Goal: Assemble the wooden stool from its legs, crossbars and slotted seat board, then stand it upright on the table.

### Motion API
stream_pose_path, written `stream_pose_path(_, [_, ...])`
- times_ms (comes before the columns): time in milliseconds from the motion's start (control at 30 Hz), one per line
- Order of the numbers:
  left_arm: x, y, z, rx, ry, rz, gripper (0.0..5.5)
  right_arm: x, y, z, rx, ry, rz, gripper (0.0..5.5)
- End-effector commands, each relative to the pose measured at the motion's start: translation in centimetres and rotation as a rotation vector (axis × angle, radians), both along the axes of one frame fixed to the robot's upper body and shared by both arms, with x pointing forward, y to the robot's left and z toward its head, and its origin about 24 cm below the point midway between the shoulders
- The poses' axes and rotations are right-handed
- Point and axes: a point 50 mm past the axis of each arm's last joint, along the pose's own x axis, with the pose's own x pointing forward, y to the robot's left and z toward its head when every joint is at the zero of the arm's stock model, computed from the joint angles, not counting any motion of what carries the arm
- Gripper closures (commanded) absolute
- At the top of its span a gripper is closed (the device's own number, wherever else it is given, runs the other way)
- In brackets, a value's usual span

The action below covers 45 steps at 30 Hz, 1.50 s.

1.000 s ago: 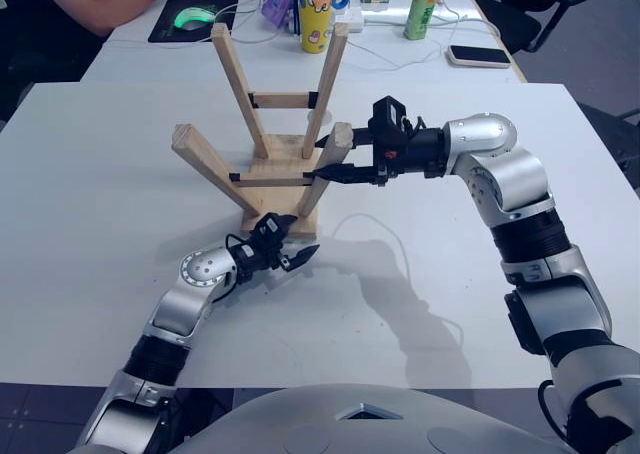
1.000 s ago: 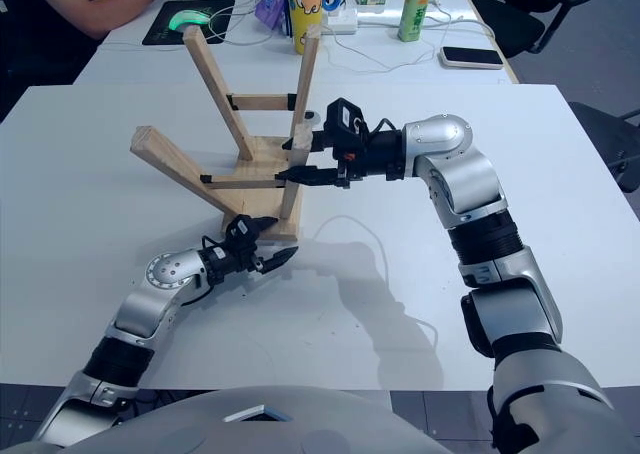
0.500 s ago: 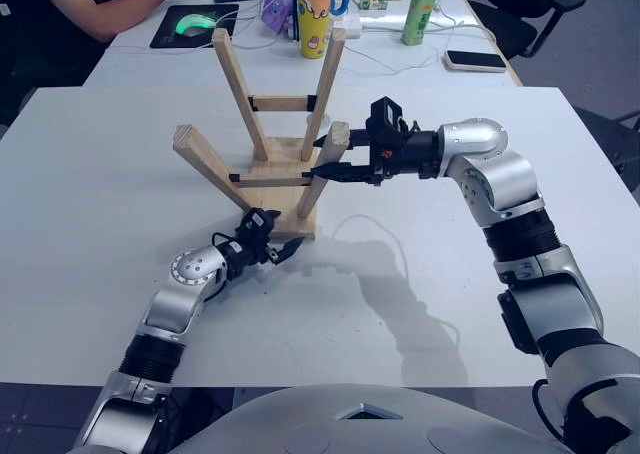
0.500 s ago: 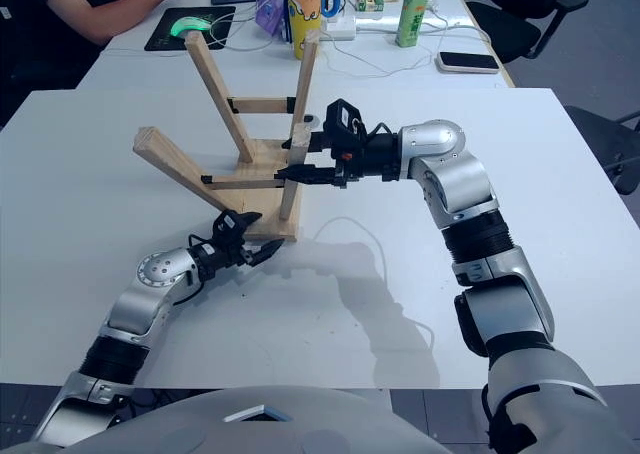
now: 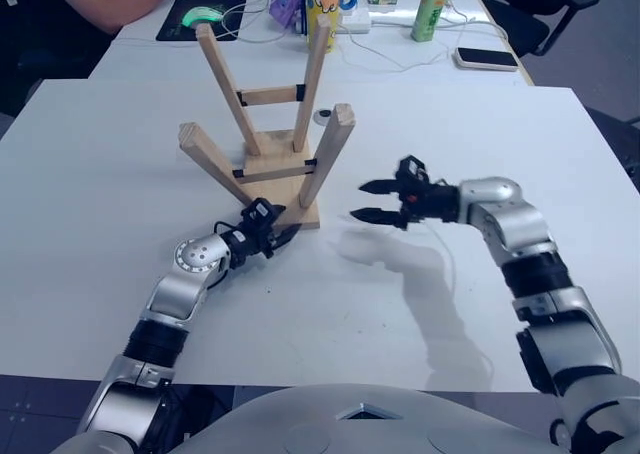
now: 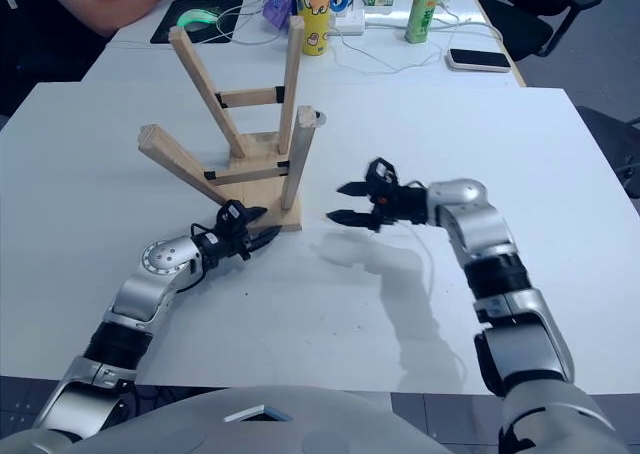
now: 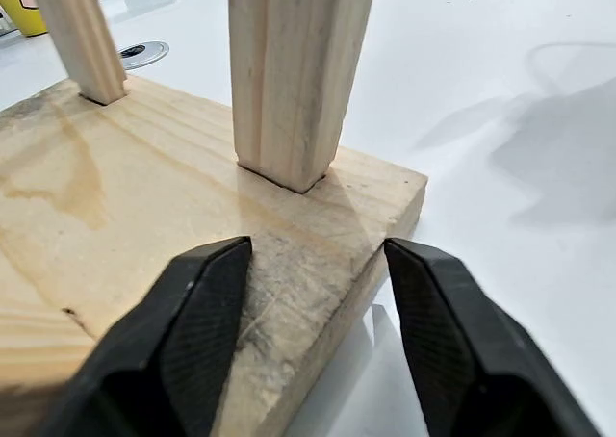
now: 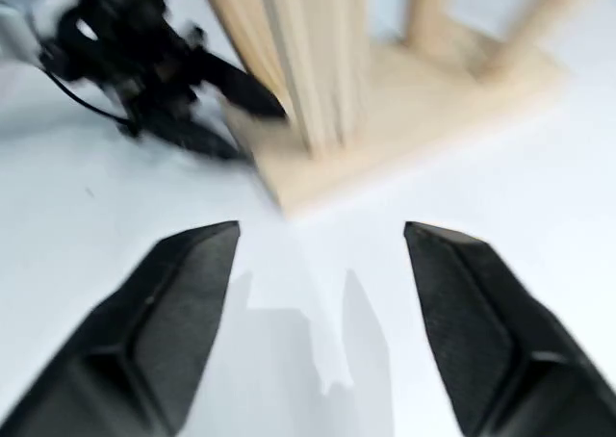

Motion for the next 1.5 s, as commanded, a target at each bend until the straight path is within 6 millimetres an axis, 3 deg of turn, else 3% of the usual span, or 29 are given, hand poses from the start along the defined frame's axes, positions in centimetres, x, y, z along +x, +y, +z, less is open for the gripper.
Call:
stream_pose_path(33, [-3.7, 2.7, -6.1, 0.151, 0.311, 0.094, 3.55, 0.8, 1.7, 12.7, 0.546, -0.249, 0.039, 3.18])
stream_pose_path(100, [-3.8, 2.8, -6.2, 0.150, 0.316, 0.081, 3.65, 0.4, 3.0, 18.6, 0.811, -0.361, 0.096, 3.47])
stream_pose_path(167, [-3.8, 2.7, -6.1, 0.149, 0.316, 0.065, 3.65, 0.5, 4.1, 21.6, 0.926, -0.422, 0.095, 3.76])
stream_pose_path(400, [-3.3, 2.5, -6.1, 0.170, 0.310, 0.023, 3.65, 2.0, 7.5, 24.0, 1.046, -0.486, -0.034, 4.97])
stream_pose_path(433, [-3.3, 2.5, -6.2, 0.171, 0.312, 0.022, 3.65, 2.8, 8.7, 22.7, 0.998, -0.427, -0.076, 5.17])
stream_pose_path(500, [-3.3, 2.4, -6.2, 0.170, 0.313, 0.022, 3.65, 4.3, 12.5, 14.1, 0.569, -0.142, -0.154, 5.47])
stream_pose_path(567, [-2.9, 2.2, -6.0, 0.161, 0.303, 0.018, 3.65, 2.7, 11.3, 2.6, 0.182, 0.157, -0.266, 5.47])
stream_pose_path(600, [-2.8, 2.1, -5.9, 0.160, 0.299, 0.014, 3.65, 1.3, 10.1, -0.6, 0.075, 0.217, -0.280, 5.47])
stream_pose_path(633, [-2.8, 2.1, -5.8, 0.159, 0.297, 0.016, 3.65, 0.1, 9.5, -2.1, 0.040, 0.264, -0.266, 5.47])
stream_pose_path(667, [-2.9, 2.2, -5.8, 0.156, 0.300, 0.022, 3.65, -0.1, 9.5, -1.6, 0.059, 0.234, -0.247, 5.47])
stream_pose_path(733, [-3.3, 2.4, -6.0, 0.150, 0.307, 0.040, 3.65, 1.0, 10.3, 2.2, 0.228, 0.105, -0.208, 5.47])
stream_pose_path(867, [-3.6, 2.7, -6.6, 0.157, 0.327, 0.049, 3.65, 2.5, 9.6, 12.8, 0.687, -0.223, -0.174, 5.47])
stream_pose_path(933, [-3.5, 2.8, -6.6, 0.160, 0.328, 0.050, 3.65, 2.3, 8.4, 16.8, 0.833, -0.330, -0.141, 5.47])
stream_pose_path(1033, [-3.4, 2.9, -6.5, 0.160, 0.326, 0.050, 3.65, 1.9, 7.0, 21.2, 1.016, -0.424, -0.120, 5.47])
stream_pose_path(1100, [-3.5, 2.9, -6.6, 0.159, 0.327, 0.050, 3.65, 1.9, 7.3, 22.2, 1.063, -0.432, -0.124, 5.47])
stream_pose_path(1167, [-3.5, 2.9, -6.6, 0.159, 0.329, 0.048, 3.65, 2.9, 9.0, 20.2, 0.945, -0.348, -0.163, 5.47])
stream_pose_path(1200, [-3.5, 2.8, -6.6, 0.158, 0.330, 0.045, 3.65, 3.7, 10.7, 17.0, 0.774, -0.232, -0.195, 5.47])
stream_pose_path(1233, [-3.5, 2.7, -6.6, 0.159, 0.330, 0.040, 3.65, 4.2, 12.0, 12.3, 0.548, -0.111, -0.235, 5.47])
stream_pose_path(1300, [-3.3, 2.5, -6.4, 0.161, 0.327, 0.027, 3.65, 3.3, 12.3, 4.7, 0.216, 0.059, -0.271, 5.47])
stream_pose_path(1333, [-3.2, 2.5, -6.3, 0.160, 0.323, 0.021, 3.65, 2.5, 11.9, 2.3, 0.120, 0.091, -0.272, 5.47])
stream_pose_path(1400, [-3.1, 2.4, -6.1, 0.154, 0.313, 0.020, 3.65, 1.5, 11.2, 0.4, 0.083, 0.106, -0.284, 5.47])
stream_pose_path(1433, [-3.1, 2.5, -6.0, 0.146, 0.306, 0.023, 3.65, 1.4, 11.1, 0.9, 0.120, 0.080, -0.283, 5.47])
stream_pose_path(1500, [-2.9, 2.3, -5.6, 0.121, 0.248, 0.022, 3.65, 2.1, 10.9, 3.9, 0.282, -0.054, -0.306, 5.47])
